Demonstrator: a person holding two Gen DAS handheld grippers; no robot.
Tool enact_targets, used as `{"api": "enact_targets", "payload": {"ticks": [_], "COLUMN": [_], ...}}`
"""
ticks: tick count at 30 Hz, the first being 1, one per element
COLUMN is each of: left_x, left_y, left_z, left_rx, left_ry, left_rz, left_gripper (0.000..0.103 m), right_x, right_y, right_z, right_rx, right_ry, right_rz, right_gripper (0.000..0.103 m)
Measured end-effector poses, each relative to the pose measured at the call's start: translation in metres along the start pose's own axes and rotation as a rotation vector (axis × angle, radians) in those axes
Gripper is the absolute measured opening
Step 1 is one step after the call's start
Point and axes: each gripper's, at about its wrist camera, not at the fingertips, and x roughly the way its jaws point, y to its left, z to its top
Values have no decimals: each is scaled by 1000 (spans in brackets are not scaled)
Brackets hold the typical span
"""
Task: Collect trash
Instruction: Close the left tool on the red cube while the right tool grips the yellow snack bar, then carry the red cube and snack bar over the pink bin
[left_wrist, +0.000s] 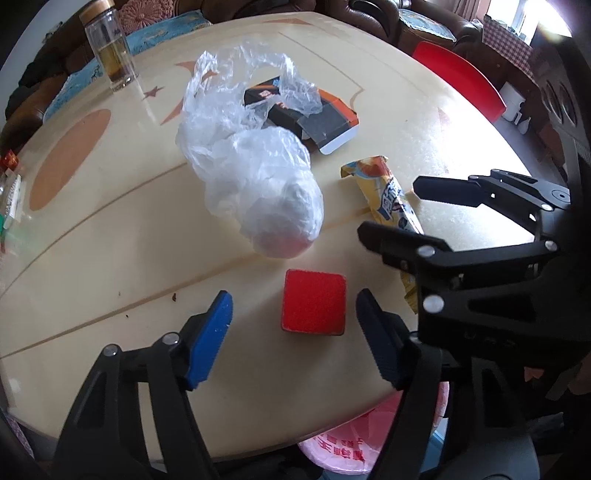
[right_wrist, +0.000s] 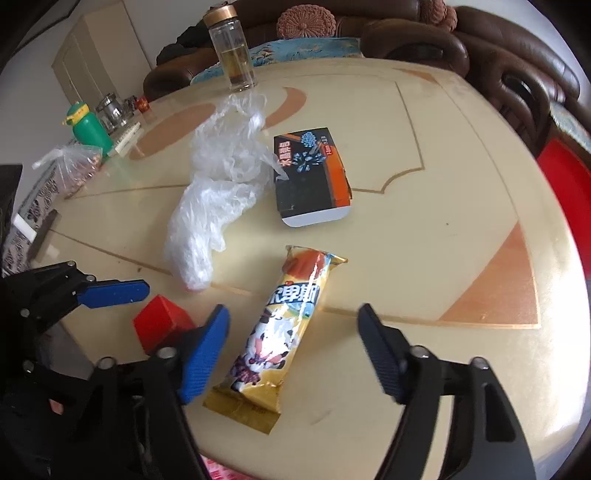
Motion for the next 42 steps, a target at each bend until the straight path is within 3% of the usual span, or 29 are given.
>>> {"api": "enact_targets", "payload": {"ticks": [5, 9, 15, 21, 30, 42], "left_x": [2, 2, -1, -2, -5, -56], "left_y": [0, -3, -3, -8, -6, -7], "left_z": [1, 1, 3, 4, 3, -12], "left_rx": [-5, -8, -23, -19, -60, -102], "left_ry": [7, 7, 8, 13, 11, -107], "left_rz": [-4, -6, -33, -45, -54, 1], "left_gripper": [68, 67, 48, 30, 30, 30], "right_x": [-2, -4, -7, -12, -27, -67], "right_y": [1, -3, -11, -14, -19, -12], "right_z": [-5, -8, -11, -15, -17, -20], "right_rx": [-31, -47, -40, -30, -26, -9], "right_ry": [-29, -40, -50, -55, -85, -133], "right_rz": [-57, -90, -99, -91, -102, -81], "right_gripper": [49, 34, 21, 19, 18, 18]}}
